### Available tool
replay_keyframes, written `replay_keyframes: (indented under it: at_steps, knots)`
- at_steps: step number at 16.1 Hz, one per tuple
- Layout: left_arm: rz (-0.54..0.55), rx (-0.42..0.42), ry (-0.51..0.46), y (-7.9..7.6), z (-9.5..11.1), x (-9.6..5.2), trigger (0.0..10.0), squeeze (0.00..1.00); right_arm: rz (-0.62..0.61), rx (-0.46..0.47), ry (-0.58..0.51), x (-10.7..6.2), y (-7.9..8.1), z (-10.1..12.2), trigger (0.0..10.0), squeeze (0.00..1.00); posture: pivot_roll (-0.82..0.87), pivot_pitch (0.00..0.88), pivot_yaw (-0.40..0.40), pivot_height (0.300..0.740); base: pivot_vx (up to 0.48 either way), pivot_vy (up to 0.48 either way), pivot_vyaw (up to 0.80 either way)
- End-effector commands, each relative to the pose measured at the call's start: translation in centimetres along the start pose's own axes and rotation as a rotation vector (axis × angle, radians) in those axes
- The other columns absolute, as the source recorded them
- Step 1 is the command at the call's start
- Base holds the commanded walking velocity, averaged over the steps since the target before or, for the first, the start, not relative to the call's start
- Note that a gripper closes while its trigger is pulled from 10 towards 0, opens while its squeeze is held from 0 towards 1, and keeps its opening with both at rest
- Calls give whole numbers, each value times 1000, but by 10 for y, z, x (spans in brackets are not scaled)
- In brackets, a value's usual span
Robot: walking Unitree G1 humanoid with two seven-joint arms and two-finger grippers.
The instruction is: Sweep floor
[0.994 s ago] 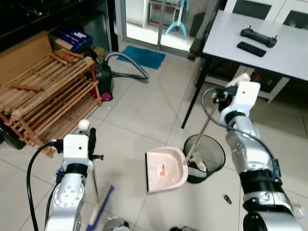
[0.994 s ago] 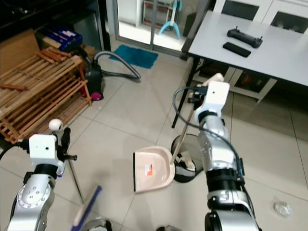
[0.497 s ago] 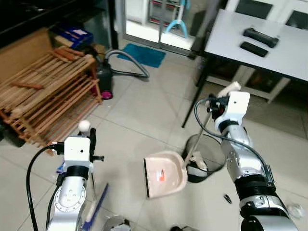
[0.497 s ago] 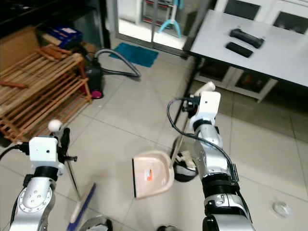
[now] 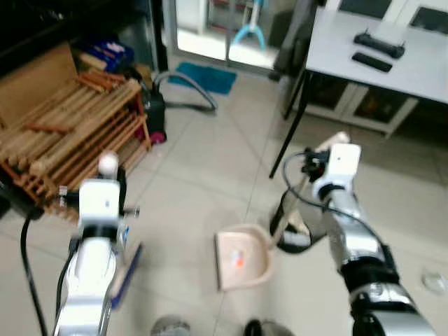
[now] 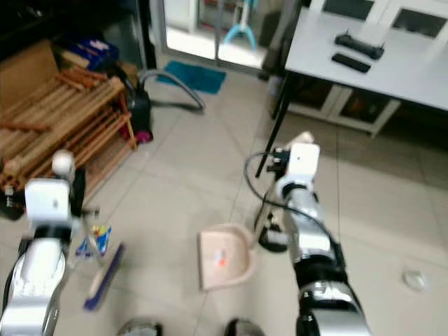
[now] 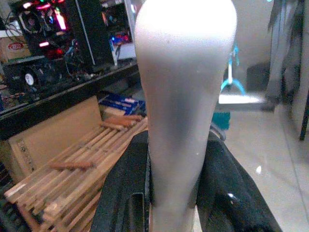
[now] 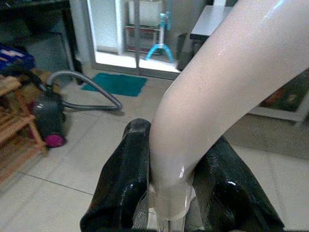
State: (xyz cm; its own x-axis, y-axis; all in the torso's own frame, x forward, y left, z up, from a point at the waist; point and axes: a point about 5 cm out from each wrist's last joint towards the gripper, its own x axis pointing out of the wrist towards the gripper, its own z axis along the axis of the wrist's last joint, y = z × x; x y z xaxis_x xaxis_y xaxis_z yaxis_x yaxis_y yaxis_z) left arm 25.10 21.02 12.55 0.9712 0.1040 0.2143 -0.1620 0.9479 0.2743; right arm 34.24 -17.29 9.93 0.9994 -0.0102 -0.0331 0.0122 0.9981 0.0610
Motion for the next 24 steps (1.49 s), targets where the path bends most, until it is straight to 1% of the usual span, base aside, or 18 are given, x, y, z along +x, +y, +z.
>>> replay_keyframes:
  at_steps: [1, 4, 9, 11, 15, 16, 17, 18, 19, 20, 21, 23, 24]
  knots:
    - [34, 31, -15, 12, 2, 2, 10000, 0, 14, 12, -33, 3, 8, 6, 10000, 0, 146, 142, -84, 740, 0, 480, -681]
    - [37, 36, -18, 13, 3, 5, 10000, 0, 20, 9, -25, 4, 9, 4, 10000, 0, 148, 146, -89, 740, 0, 477, -706]
    - [47, 42, -18, 15, 3, 2, 10000, 0, 40, 8, -23, 5, 14, 3, 10000, 0, 159, 153, -95, 740, 0, 478, -734]
    - [53, 52, -24, 19, 4, 4, 10000, 0, 52, 1, -15, 6, 17, 1, 10000, 0, 164, 156, -96, 740, 0, 480, 0]
    - [29, 77, -38, 22, 3, 14, 10000, 0, 36, -13, -6, 6, 16, -2, 10000, 0, 168, 159, -101, 740, 0, 479, 0]
    - [13, 87, -46, 22, 3, 21, 10000, 0, 37, -11, -5, 5, 16, -3, 10000, 0, 167, 160, -101, 740, 0, 476, 0]
    - [11, 89, -49, 22, 3, 24, 10000, 0, 36, -11, -5, 5, 16, -3, 10000, 0, 169, 161, -102, 740, 0, 480, 0]
    - [0, 78, -60, 20, 5, 32, 10000, 0, 26, -9, 5, 5, 15, -5, 10000, 0, 169, 161, -102, 740, 0, 476, 0]
    - [-6, 30, -39, 14, 4, 40, 10000, 0, 18, 2, 14, 4, 14, -7, 10000, 0, 172, 161, -101, 740, 0, 454, 0]
    - [-28, -10, -50, 5, 7, 44, 10000, 0, 18, -3, 19, 4, 15, -8, 10000, 0, 170, 161, -100, 740, 0, 0, -475]
    - [-41, -70, -54, -3, 9, 46, 10000, 0, 19, -3, 15, 3, 15, -9, 10000, 0, 162, 158, -93, 740, 0, 0, -494]
    - [-67, -72, -51, -17, 8, 47, 10000, 0, 12, -21, 18, 2, 14, -10, 10000, 0, 151, 151, -87, 740, 0, 0, 0]
    - [-69, -81, -57, -20, 8, 46, 10000, 0, 11, -26, 20, 1, 13, -11, 10000, 0, 150, 150, -87, 740, 0, 0, 0]
